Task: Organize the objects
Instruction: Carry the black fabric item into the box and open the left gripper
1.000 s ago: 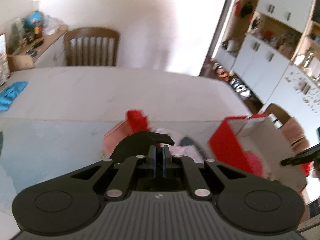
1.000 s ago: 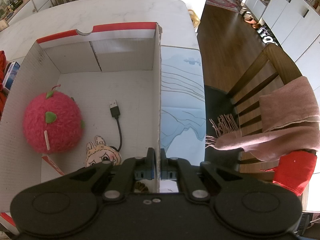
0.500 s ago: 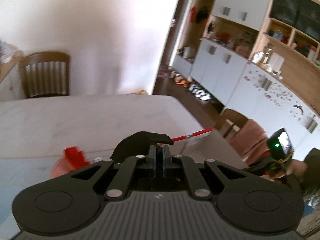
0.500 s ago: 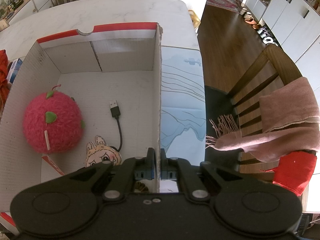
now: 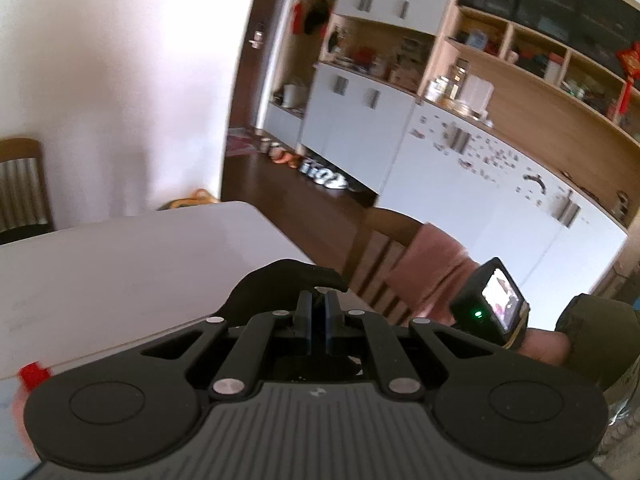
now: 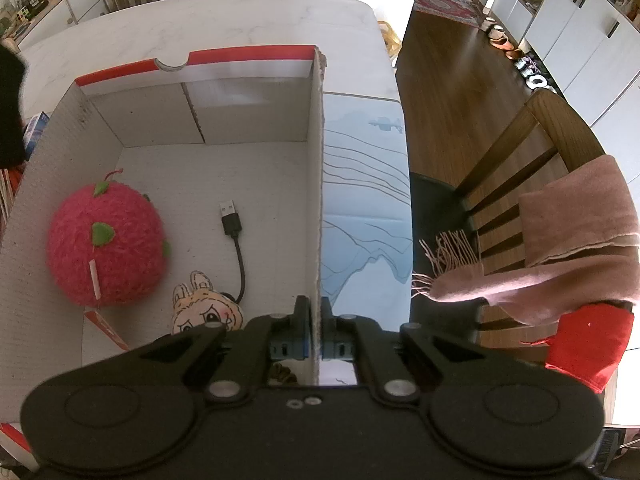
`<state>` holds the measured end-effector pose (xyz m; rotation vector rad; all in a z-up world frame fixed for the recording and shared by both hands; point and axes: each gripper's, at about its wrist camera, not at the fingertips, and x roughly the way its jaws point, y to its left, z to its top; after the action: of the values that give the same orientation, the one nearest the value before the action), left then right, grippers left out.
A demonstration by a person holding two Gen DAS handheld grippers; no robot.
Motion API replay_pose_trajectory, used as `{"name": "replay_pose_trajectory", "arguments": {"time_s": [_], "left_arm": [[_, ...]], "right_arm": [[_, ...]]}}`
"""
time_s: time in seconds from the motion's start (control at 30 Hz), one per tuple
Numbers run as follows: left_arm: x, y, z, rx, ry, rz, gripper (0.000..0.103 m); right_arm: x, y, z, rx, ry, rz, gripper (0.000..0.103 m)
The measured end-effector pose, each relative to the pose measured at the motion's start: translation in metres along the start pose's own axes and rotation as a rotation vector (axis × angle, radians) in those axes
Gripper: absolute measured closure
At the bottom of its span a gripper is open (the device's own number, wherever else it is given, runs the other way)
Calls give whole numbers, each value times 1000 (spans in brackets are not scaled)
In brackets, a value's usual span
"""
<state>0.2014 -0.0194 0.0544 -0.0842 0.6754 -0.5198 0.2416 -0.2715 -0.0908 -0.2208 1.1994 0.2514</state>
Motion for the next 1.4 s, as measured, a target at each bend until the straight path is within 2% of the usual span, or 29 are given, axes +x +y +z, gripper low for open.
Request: {"name": "replay_pose_trajectory", "arguments": {"time_s": [0.17,0.37,0.53,0.67,0.83,1.1,1.2,1.3,1.33,1.4], "left_arm": [[42,-24,-1,47,65,-35,98],[101,-40,-21,105,197,-19,98],[134,-49,-40,148,287,-3,98],[148,-53,-51,178,335,9,98],[162,-48,-67,158,398,23,98],[165,-45,-79,146,430,26,95],[160,-45,-81,138,429,20,87],[154,-46,-82,128,419,10,56],[152,-46,-82,129,412,8,39],[147,-47,-81,125,398,0,35]], "right_arm": [[0,0,0,0,-1,0,101],[0,1,1,-1,-1,3,101],[-2,2,2,2,-4,9,102],[-7,2,1,2,-13,16,102],[-7,4,1,-4,-13,15,102],[-7,4,0,-7,-11,15,102],[-7,4,-1,-7,-11,14,102],[-6,3,-1,-6,-9,12,102],[-5,3,-2,-6,-8,12,102],[-5,3,-2,-4,-6,12,102]]}}
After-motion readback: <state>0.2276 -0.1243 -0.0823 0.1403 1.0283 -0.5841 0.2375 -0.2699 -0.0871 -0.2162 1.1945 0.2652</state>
